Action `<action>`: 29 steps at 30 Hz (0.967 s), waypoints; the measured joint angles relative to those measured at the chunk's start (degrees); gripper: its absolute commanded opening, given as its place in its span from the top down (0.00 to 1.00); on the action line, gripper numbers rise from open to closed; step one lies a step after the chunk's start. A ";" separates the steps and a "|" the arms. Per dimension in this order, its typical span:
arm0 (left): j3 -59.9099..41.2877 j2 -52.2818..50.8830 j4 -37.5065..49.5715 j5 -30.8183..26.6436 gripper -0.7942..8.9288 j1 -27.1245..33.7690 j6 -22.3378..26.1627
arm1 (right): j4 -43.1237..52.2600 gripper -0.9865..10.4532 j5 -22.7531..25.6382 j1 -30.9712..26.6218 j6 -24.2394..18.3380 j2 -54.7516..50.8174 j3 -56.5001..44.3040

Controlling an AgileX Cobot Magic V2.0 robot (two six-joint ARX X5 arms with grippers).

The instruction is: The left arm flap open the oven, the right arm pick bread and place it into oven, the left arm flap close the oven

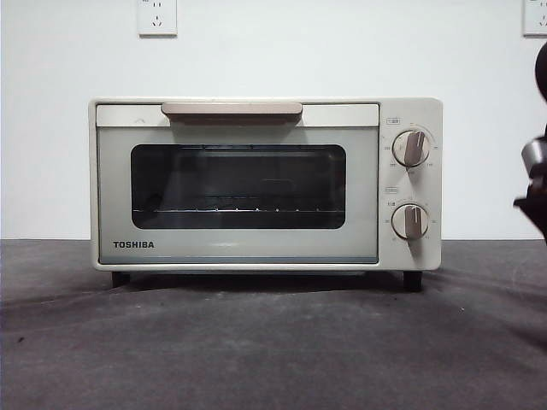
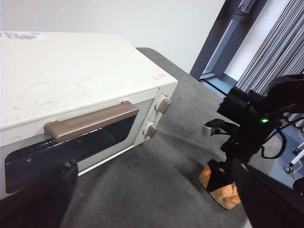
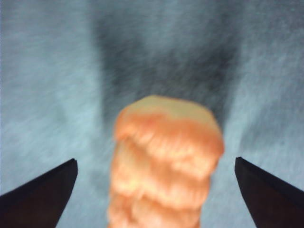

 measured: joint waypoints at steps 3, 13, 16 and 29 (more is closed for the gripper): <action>0.00 0.02 0.00 0.00 0.38 0.00 0.00 | 0.68 0.62 0.07 0.00 0.02 2.01 0.00; 0.02 0.00 -0.02 -0.39 0.44 -0.09 0.02 | 1.01 0.80 -0.22 0.00 -0.52 3.39 0.00; 0.02 0.02 -0.48 -3.06 0.57 -0.44 0.02 | 0.87 0.80 -1.70 0.00 -1.07 1.29 0.00; 4.13 7.87 -0.63 -7.50 0.90 -1.07 0.92 | -0.76 0.80 -20.09 0.00 -1.53 -20.63 0.68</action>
